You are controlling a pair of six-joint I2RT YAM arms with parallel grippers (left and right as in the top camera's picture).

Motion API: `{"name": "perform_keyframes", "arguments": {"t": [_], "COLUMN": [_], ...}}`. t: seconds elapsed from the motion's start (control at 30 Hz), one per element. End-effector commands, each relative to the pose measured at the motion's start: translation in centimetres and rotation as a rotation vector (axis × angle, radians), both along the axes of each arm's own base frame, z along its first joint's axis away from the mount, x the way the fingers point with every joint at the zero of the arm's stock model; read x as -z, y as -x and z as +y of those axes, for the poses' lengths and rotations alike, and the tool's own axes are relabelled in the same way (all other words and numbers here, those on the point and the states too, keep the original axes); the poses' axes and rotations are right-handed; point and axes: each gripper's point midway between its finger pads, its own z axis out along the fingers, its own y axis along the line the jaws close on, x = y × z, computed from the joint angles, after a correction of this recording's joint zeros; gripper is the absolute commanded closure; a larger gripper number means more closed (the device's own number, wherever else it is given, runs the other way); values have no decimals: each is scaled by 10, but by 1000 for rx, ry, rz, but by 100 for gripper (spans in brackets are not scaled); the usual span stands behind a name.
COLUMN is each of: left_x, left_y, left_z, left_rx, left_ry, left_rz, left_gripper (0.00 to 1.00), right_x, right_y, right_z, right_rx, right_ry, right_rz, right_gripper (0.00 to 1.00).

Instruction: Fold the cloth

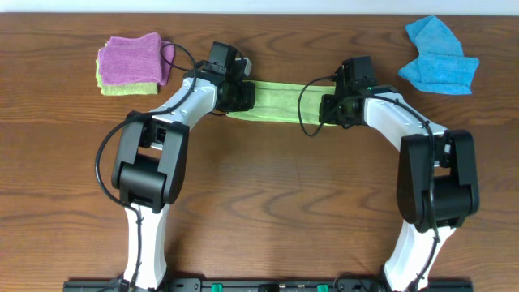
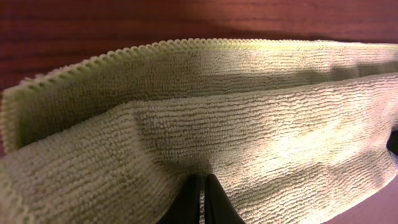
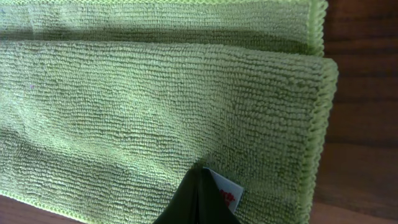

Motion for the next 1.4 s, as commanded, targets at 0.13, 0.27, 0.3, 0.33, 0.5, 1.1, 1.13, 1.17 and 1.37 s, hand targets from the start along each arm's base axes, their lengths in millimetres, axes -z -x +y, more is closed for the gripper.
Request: {"name": "perform_keyframes", "arguments": {"t": [0.13,0.27,0.3,0.33,0.5,1.1,1.13,1.17,1.37], "left_x": [-45,-68,-72,-78,-101,-94,-90,-85,-49], "left_y": [-5,0,4,8,30,20,19,17,12], "left_z": [2,3,5,6,25,23,23,22,14], "left_rx": [9,19,25,29,32,86,86,86,97], "left_ry": [-2,-1,-5,-11,-97,-104,-105,-106,-77], "left_rz": [-99,-121,-120,-115,-98,-249,-248,-243,-196], "left_gripper": [94,94,94,94,94,94,94,94,94], "right_x": [-57,-78,-81,-88,-130,-145,-148,-150,-151], "right_y": [-15,-10,-8,-5,12,98,100,103,119], "right_z": [-7,-12,-12,-13,-22,-49,-50,-50,-52], "right_rx": [16,26,26,26,33,90,91,91,92], "right_ry": [10,7,7,8,46,119,118,117,115], "right_rz": [-136,-154,-153,-157,-202,-177,-185,-193,-208], "right_gripper": [98,99,99,99,98,98,99,99,99]}}
